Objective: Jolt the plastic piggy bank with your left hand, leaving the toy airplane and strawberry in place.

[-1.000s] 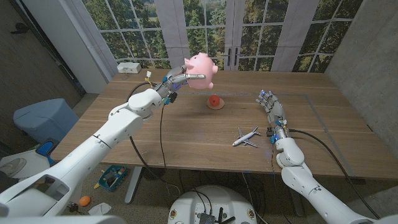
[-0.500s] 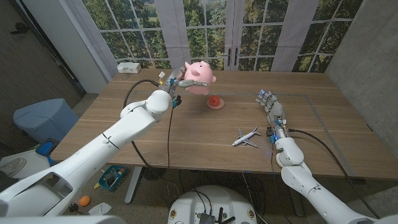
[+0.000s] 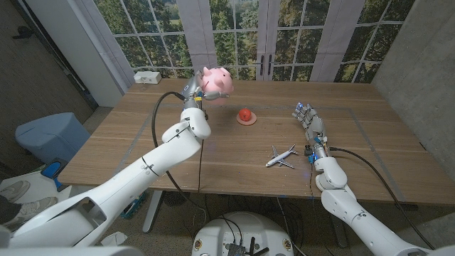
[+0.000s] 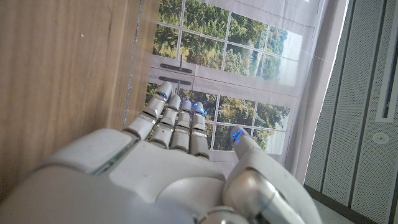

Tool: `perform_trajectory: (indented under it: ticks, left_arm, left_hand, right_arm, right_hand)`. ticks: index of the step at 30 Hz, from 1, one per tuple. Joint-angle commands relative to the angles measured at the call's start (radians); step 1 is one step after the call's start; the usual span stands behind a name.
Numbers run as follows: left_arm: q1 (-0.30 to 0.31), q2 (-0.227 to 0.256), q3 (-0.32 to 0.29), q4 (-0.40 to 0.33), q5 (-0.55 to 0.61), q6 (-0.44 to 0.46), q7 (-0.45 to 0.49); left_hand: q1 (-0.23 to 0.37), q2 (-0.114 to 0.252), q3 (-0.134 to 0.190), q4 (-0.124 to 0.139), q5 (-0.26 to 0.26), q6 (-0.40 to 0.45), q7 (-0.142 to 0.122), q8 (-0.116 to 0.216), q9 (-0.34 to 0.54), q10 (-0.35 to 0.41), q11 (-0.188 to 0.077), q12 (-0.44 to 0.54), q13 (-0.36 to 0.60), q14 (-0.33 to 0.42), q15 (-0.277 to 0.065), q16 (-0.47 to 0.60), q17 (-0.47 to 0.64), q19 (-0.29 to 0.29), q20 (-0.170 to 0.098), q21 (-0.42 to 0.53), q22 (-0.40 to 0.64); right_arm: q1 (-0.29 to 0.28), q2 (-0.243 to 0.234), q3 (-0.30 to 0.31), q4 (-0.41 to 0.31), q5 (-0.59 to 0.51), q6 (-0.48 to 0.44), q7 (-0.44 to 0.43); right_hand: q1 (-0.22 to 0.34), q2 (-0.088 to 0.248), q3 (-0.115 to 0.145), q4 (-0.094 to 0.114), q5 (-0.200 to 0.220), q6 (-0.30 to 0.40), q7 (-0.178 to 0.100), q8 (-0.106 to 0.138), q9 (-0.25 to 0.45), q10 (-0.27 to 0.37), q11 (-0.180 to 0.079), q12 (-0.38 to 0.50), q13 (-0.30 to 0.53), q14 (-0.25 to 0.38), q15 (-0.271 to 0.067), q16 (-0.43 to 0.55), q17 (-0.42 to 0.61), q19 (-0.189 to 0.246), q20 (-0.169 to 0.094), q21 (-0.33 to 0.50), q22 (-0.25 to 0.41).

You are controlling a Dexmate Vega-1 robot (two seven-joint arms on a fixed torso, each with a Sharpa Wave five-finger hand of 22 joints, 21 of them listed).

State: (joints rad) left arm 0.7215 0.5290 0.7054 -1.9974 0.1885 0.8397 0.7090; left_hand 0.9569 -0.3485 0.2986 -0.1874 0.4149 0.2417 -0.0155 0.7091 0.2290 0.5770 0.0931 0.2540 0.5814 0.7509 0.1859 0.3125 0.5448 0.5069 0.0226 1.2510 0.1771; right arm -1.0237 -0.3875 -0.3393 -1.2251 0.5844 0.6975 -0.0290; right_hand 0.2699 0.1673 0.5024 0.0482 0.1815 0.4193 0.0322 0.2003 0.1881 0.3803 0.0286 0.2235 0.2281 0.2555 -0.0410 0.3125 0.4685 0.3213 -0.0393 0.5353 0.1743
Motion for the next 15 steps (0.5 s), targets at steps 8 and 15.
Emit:
perform_trajectory:
  ticks: [8,15]
  left_arm:
    - [0.033,-0.086,-0.008,0.023,0.124,0.046,0.056]
    - [0.045,-0.076,-0.042,-0.009,0.077,0.023,-0.013]
  left_hand:
    - [0.345,0.347,0.141,0.015,0.003,0.585,-0.057,0.038,0.060,0.536,-0.283,-0.004,0.092,0.433,-0.427,0.005,0.003,-0.061,-0.161,0.011,0.002]
    - [0.345,0.347,0.141,0.015,0.003,0.586,-0.058,0.037,0.061,0.538,-0.283,-0.005,0.092,0.434,-0.427,0.003,0.003,-0.062,-0.161,0.013,0.002]
  right_arm:
    - [-0.003,-0.002,0.002,-0.004,0.002,0.004,0.002]
    - [-0.007,-0.004,0.004,-0.007,0.001,0.008,0.001]
  right_hand:
    - [-0.009,0.015,0.004,-0.008,-0.003,0.000,0.002,-0.001,0.004,-0.001,0.004,-0.003,0.001,-0.006,-0.007,0.008,0.000,0.011,-0.010,-0.006,0.003]
    - [-0.009,0.015,0.004,-0.008,-0.002,0.000,0.002,-0.001,0.004,-0.001,0.004,-0.003,0.001,-0.007,-0.007,0.008,0.000,0.011,-0.010,-0.007,0.003]
